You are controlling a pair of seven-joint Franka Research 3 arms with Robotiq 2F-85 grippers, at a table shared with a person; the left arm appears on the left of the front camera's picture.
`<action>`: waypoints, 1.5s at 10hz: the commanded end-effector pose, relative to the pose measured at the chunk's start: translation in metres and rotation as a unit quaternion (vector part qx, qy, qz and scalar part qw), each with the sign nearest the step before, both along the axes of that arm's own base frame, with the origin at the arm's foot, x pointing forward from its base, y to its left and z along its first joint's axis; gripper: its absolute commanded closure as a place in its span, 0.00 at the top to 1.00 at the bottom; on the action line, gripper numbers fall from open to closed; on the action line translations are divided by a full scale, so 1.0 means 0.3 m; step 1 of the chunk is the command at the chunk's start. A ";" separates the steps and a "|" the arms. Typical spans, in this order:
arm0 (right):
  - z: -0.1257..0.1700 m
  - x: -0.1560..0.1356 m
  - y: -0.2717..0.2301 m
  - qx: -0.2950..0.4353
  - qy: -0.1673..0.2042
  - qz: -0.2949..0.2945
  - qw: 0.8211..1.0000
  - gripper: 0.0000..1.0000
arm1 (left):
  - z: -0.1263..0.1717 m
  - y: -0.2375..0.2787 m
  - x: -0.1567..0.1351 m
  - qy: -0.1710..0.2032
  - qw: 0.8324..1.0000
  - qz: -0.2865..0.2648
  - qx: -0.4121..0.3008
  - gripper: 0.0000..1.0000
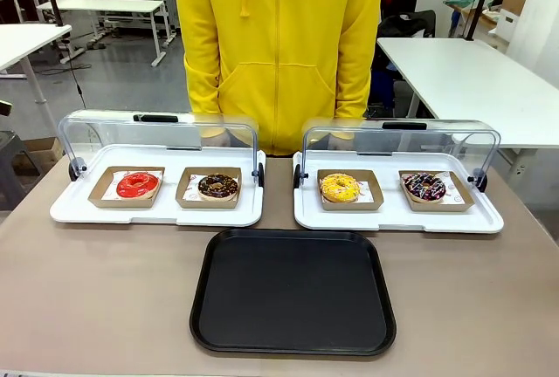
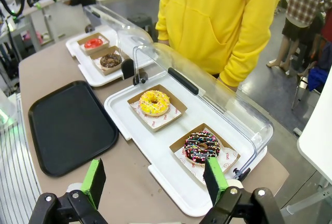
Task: Move the first donut from the left to the tray.
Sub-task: Pick up the Paper togo box containing the Donut indicated by the person and place it on the Handle tray.
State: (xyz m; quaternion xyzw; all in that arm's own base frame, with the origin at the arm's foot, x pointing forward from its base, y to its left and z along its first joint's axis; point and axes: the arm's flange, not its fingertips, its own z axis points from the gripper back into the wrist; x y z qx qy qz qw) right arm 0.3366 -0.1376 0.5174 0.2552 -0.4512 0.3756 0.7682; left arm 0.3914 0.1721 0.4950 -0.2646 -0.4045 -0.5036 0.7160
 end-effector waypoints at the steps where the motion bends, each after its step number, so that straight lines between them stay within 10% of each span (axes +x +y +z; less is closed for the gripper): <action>1: 0.003 0.011 -0.001 0.004 -0.016 0.004 1.000 1.00 | 0.004 0.000 -0.003 -0.006 1.000 -0.004 -0.001 1.00; 15: 0.003 0.011 -0.001 0.004 -0.016 0.004 1.000 1.00 | 0.004 0.000 -0.003 -0.006 1.000 -0.004 -0.001 1.00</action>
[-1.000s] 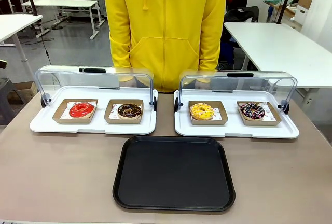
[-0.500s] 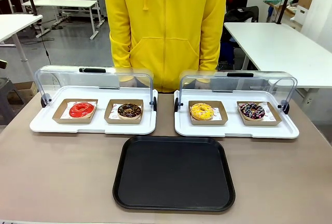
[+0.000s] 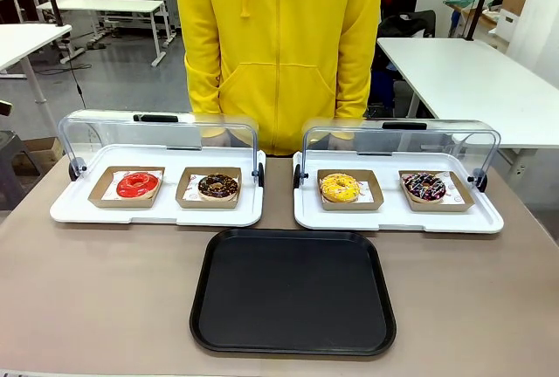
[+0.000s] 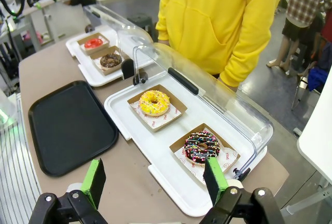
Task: Move the first donut from the left to the tray.
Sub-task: Pick up the Paper togo box containing the Donut indicated by the person and place it on the Handle tray.
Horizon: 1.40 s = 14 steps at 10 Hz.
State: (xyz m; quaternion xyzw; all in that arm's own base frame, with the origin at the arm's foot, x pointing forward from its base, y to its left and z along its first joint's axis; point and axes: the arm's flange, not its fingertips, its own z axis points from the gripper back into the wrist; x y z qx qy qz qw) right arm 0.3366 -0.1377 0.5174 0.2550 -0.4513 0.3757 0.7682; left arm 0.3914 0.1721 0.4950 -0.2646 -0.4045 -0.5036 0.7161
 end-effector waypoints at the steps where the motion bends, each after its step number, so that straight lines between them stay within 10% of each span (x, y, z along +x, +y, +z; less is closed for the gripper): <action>1: 0.003 0.011 -0.001 0.004 -0.016 0.004 1.000 1.00 | 0.004 0.000 -0.003 -0.006 1.000 -0.004 -0.001 1.00; 14: 0.003 0.011 -0.001 0.004 -0.016 0.004 1.000 1.00 | 0.004 0.000 -0.003 -0.006 1.000 -0.004 -0.001 1.00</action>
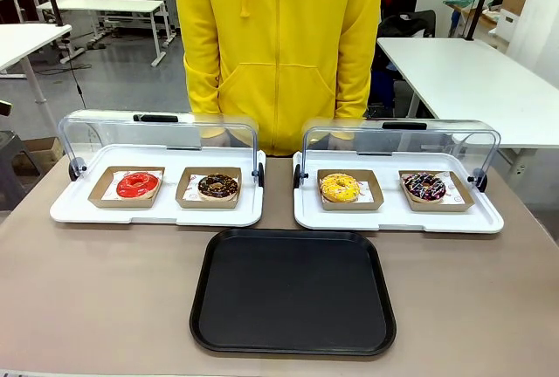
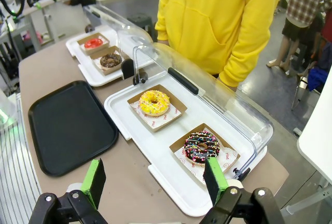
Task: Move the first donut from the left to the tray.
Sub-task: Pick up the Paper togo box containing the Donut indicated by the person and place it on the Handle tray.
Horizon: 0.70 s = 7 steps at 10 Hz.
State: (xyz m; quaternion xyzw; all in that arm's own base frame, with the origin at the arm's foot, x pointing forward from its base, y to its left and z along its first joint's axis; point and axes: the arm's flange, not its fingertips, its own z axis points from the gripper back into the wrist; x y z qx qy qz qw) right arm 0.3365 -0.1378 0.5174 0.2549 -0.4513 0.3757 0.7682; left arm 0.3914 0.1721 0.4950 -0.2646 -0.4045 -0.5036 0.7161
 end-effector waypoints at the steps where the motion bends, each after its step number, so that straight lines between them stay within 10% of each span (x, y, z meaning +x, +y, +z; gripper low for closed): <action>1: 0.003 0.011 0.000 0.004 -0.016 0.004 1.000 1.00 | 0.004 0.000 -0.003 -0.006 1.000 -0.004 -0.001 1.00; 7: 0.003 0.011 0.000 0.004 -0.016 0.004 1.000 1.00 | 0.004 0.000 -0.003 -0.006 1.000 -0.004 -0.001 1.00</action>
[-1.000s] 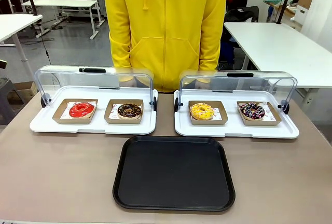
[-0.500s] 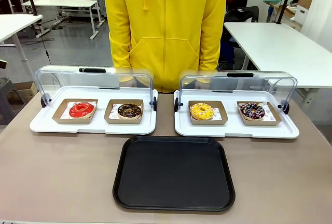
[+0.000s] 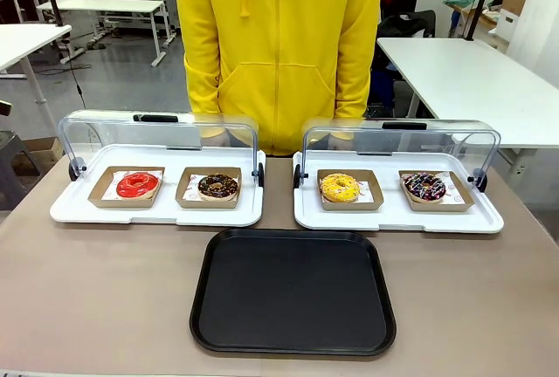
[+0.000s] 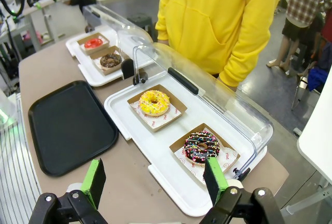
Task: Move the first donut from the left to the tray.
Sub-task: Pick up the Paper togo box containing the Donut indicated by the person and place it on the Handle tray.
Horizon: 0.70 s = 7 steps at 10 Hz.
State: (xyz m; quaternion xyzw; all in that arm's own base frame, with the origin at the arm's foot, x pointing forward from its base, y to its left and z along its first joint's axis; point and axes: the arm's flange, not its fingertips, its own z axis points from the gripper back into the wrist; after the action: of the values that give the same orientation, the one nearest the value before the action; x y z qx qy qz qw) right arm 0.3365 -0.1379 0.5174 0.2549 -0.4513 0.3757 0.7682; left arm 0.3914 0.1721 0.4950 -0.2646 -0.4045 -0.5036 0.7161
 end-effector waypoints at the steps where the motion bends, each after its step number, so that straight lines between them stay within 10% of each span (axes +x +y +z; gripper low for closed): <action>1: 0.003 0.011 0.000 0.005 -0.016 0.004 1.000 1.00 | 0.004 0.000 -0.003 -0.006 1.000 -0.004 -0.001 1.00; 7: 0.003 0.011 0.000 0.005 -0.016 0.004 1.000 1.00 | 0.004 0.000 -0.003 -0.006 1.000 -0.004 -0.001 1.00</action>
State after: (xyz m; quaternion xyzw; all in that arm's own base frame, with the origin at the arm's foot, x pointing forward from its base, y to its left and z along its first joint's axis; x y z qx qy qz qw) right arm 0.3364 -0.1379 0.5174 0.2549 -0.4513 0.3758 0.7682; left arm 0.3914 0.1721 0.4950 -0.2646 -0.4045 -0.5036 0.7161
